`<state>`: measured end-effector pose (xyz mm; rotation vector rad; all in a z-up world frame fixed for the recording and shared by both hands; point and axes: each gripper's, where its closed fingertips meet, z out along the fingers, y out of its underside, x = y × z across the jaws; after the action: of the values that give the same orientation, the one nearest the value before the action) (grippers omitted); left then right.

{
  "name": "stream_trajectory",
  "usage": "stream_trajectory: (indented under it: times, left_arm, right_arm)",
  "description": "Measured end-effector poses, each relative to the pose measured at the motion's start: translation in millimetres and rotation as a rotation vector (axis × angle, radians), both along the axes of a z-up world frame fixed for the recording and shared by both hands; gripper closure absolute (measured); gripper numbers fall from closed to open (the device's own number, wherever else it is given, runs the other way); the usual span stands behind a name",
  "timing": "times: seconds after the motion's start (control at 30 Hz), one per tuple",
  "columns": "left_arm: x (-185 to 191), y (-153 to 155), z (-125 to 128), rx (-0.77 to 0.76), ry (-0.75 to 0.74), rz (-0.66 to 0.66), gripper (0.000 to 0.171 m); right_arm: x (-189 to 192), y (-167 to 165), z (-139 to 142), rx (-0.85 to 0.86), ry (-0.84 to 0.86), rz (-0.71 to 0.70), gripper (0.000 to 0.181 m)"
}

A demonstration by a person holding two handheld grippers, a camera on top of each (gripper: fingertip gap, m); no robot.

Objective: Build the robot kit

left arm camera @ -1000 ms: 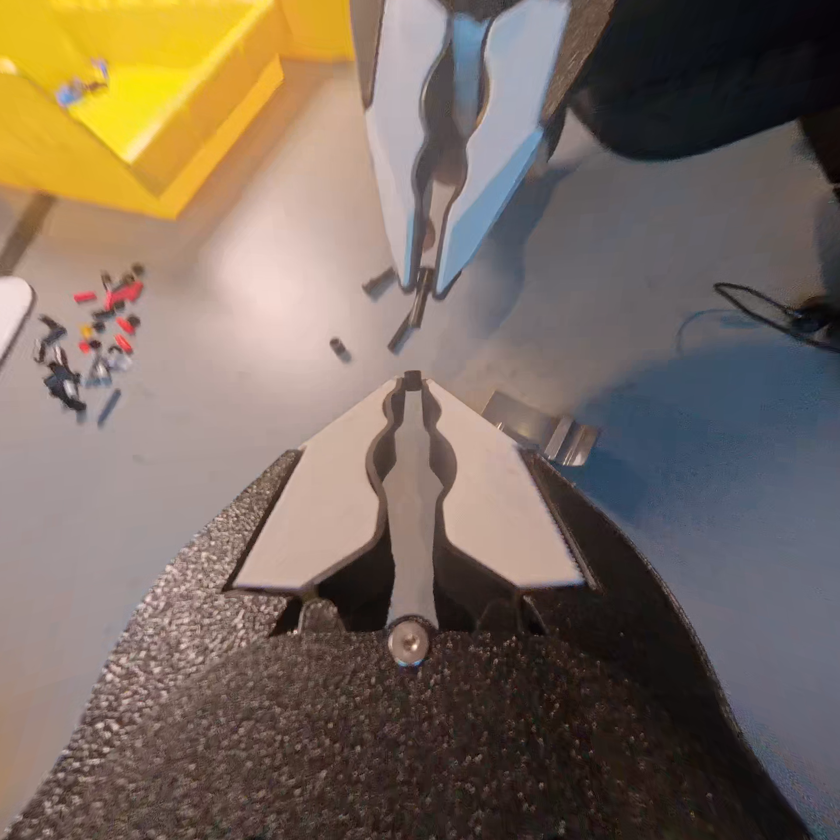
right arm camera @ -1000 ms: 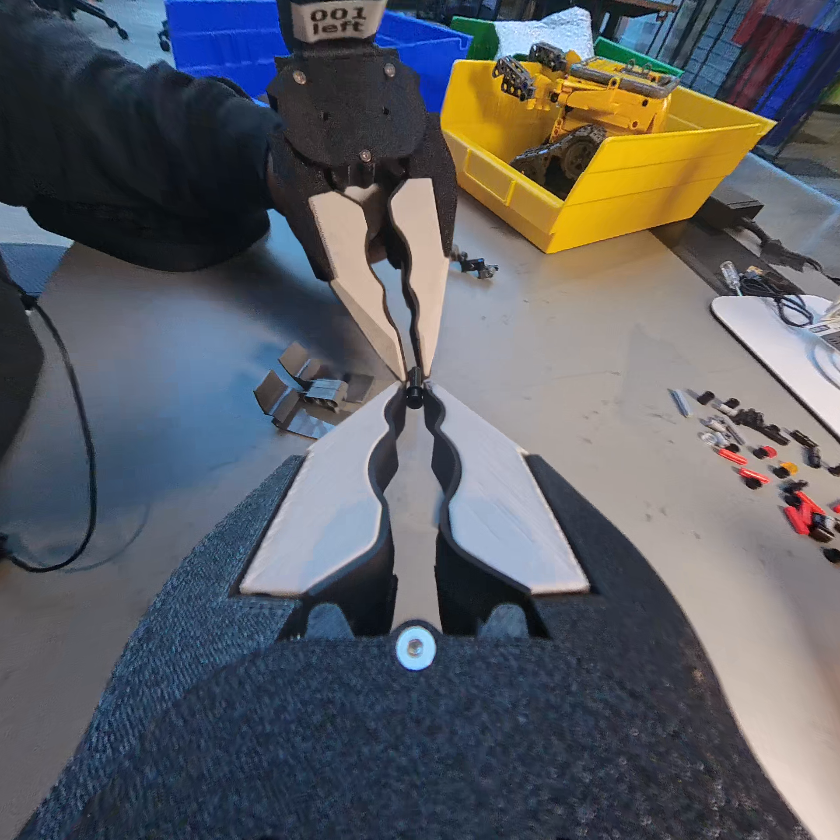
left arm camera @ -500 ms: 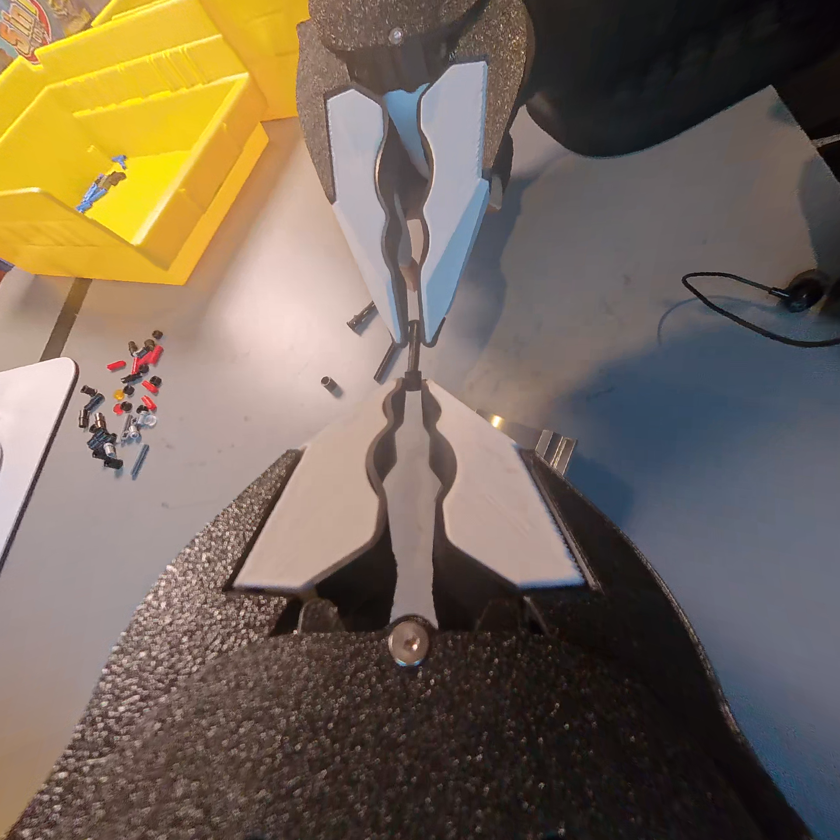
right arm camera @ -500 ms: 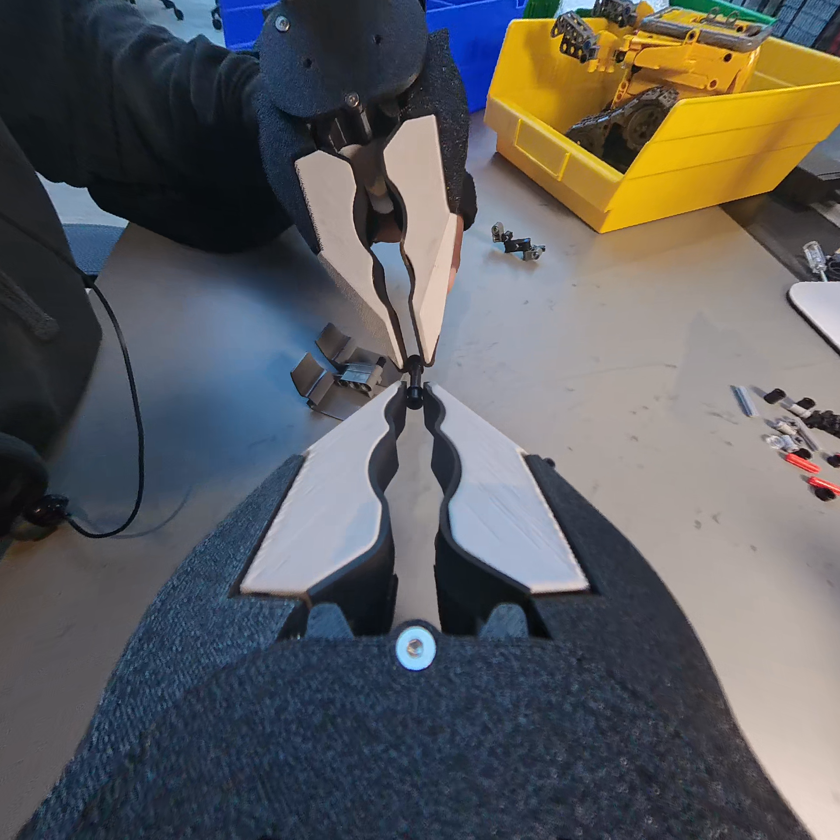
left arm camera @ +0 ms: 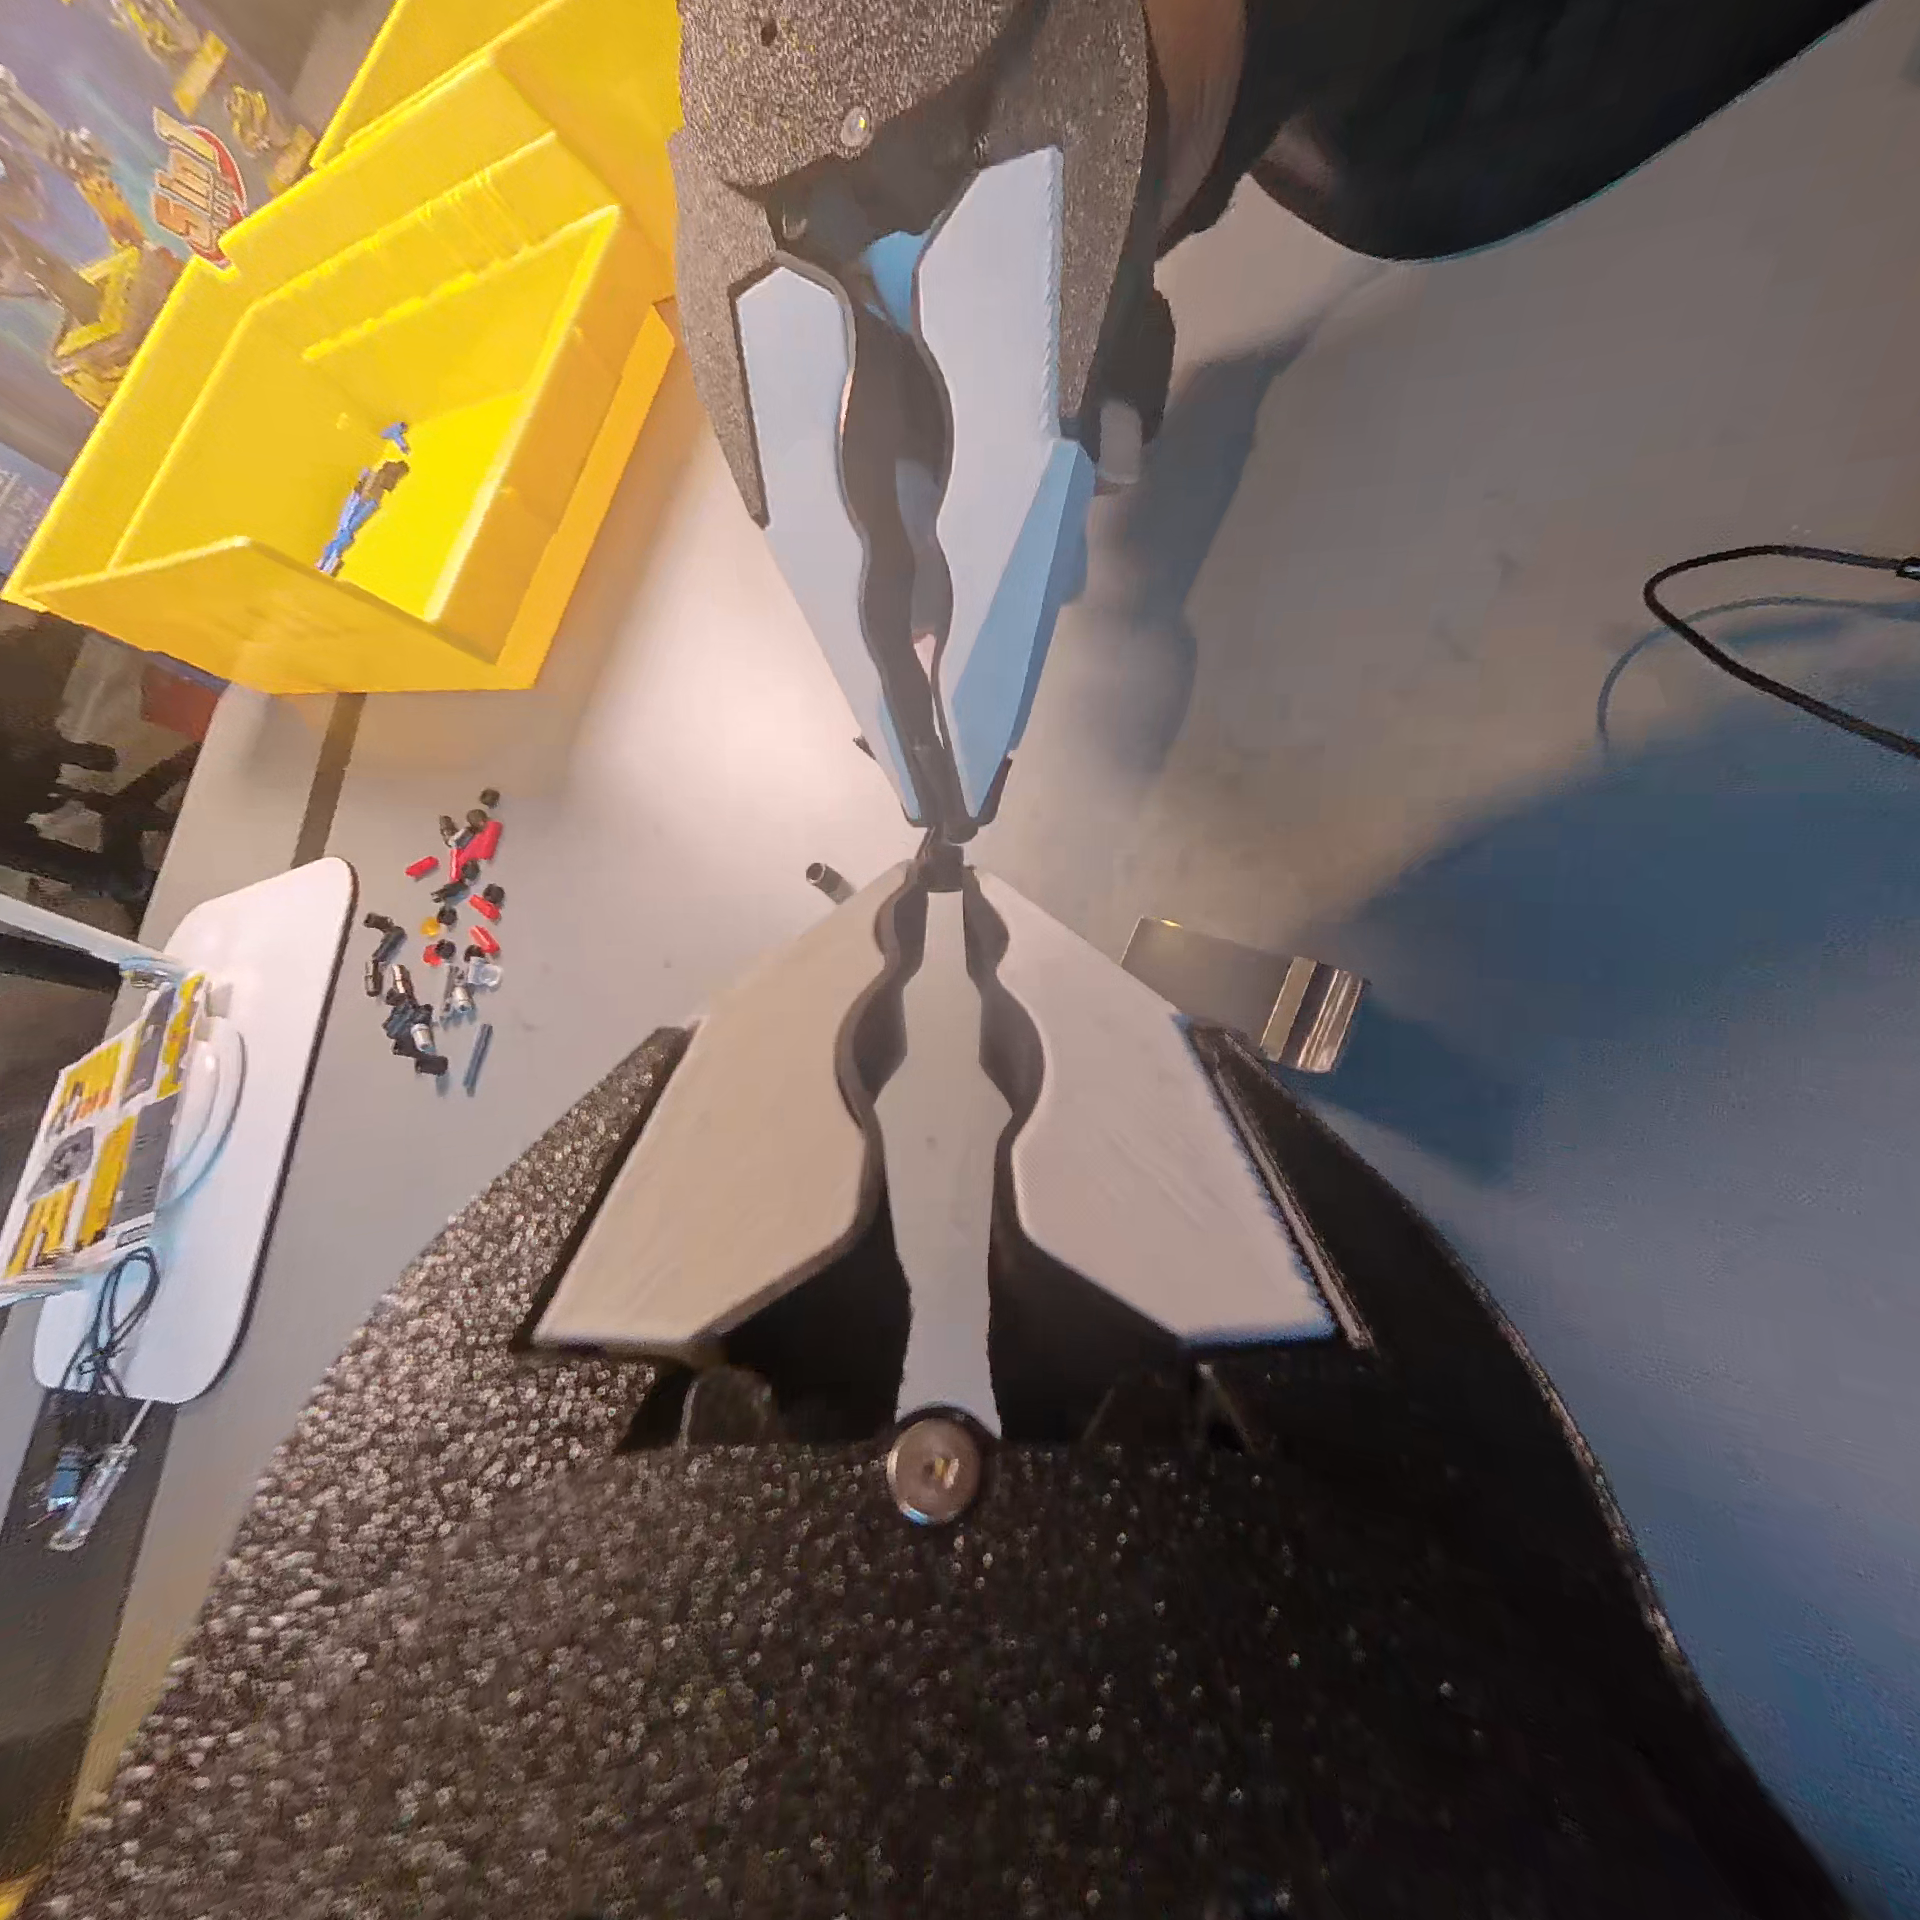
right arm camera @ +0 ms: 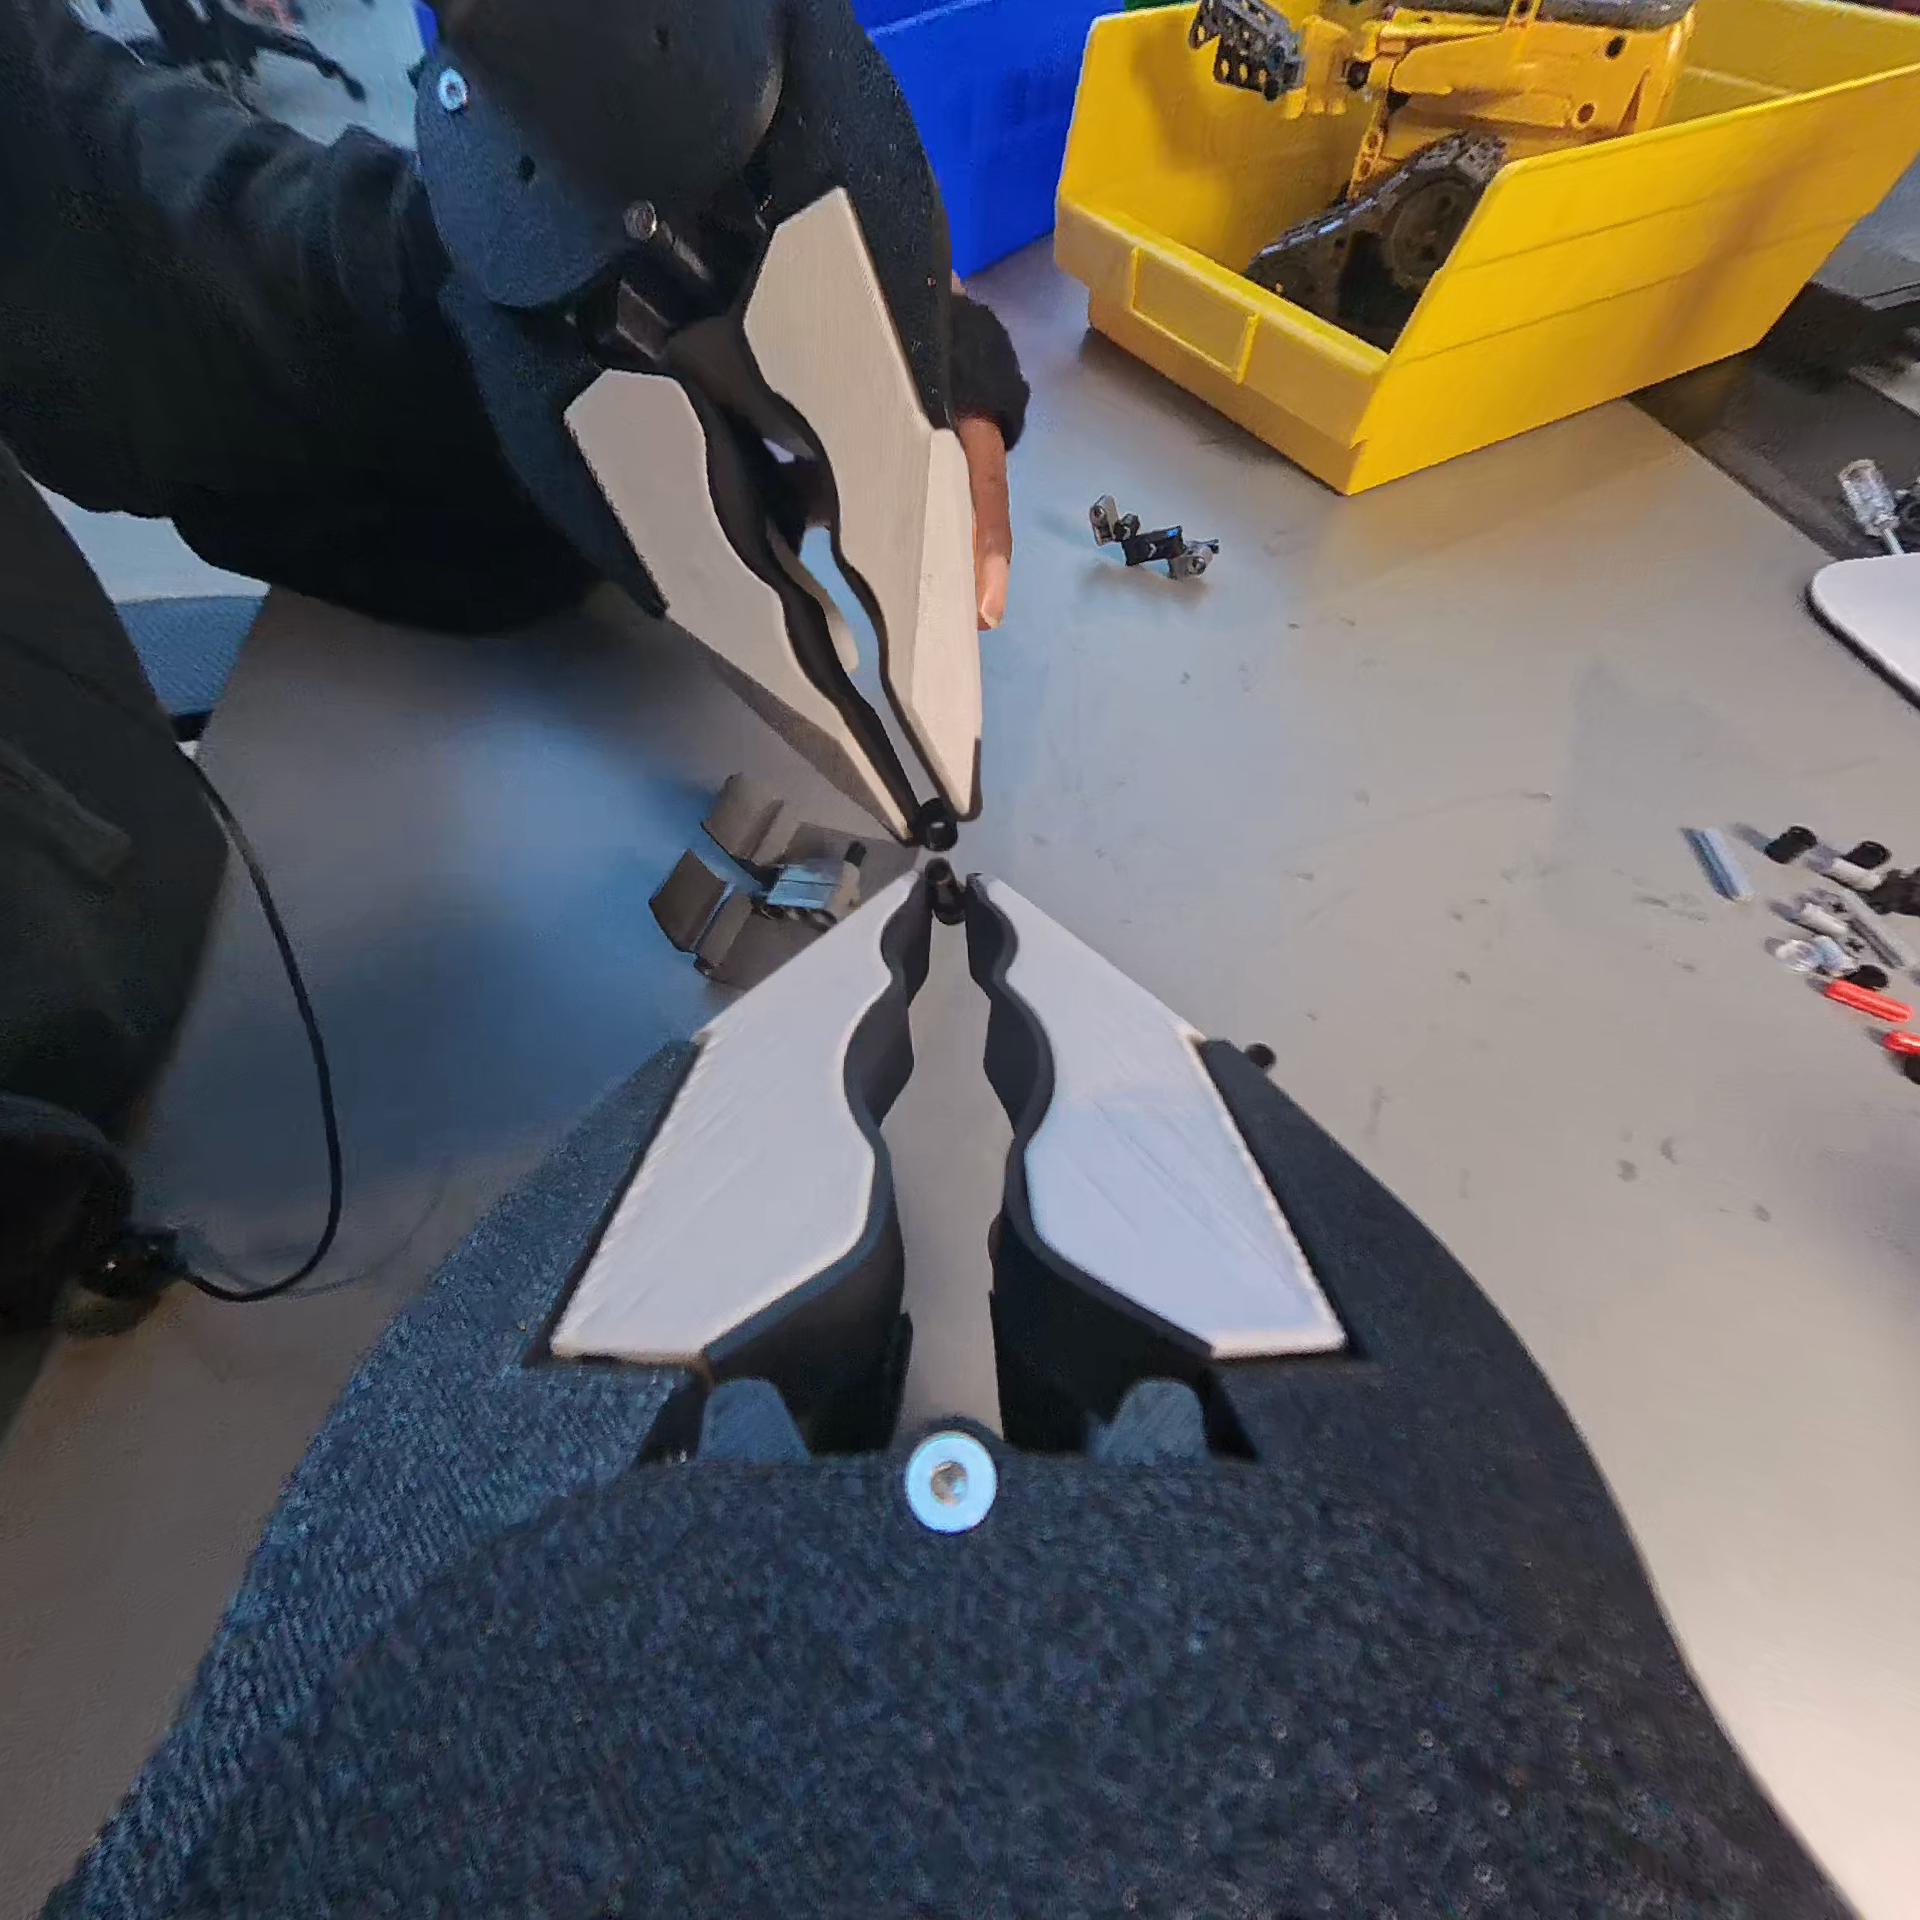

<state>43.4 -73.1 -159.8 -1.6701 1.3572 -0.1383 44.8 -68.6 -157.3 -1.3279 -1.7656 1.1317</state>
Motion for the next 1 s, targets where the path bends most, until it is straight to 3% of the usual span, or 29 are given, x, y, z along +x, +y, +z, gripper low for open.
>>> stream_trajectory:
  times: [0.23, 0.4, 0.53, 0.77, 1.0]
  left_arm:
    - [-10.0, 2.0, -42.1, -0.190, 0.072, 0.063, 0.165]
    - [-8.3, -0.4, -53.6, -0.337, -0.003, 0.092, 0.163]
    - [-8.1, -0.5, -47.4, -0.397, -0.098, 0.100, 0.160]
    - [9.0, -0.2, -12.6, -0.382, -0.292, 0.071, 0.157]
    - [13.7, 1.1, -10.6, -0.365, -0.293, 0.081, 0.168]
  right_arm:
    - [0.4, 1.4, -8.4, 0.092, -0.019, -0.003, 0.175]
    - [1.1, 2.6, -17.2, 0.174, -0.054, -0.001, 0.175]
    - [1.2, 4.2, -25.0, 0.207, -0.088, -0.009, 0.175]
    - [-1.3, 6.9, -26.7, 0.280, -0.097, -0.030, 0.175]
    - [-3.7, 0.2, -25.6, 0.322, -0.084, -0.009, 0.175]
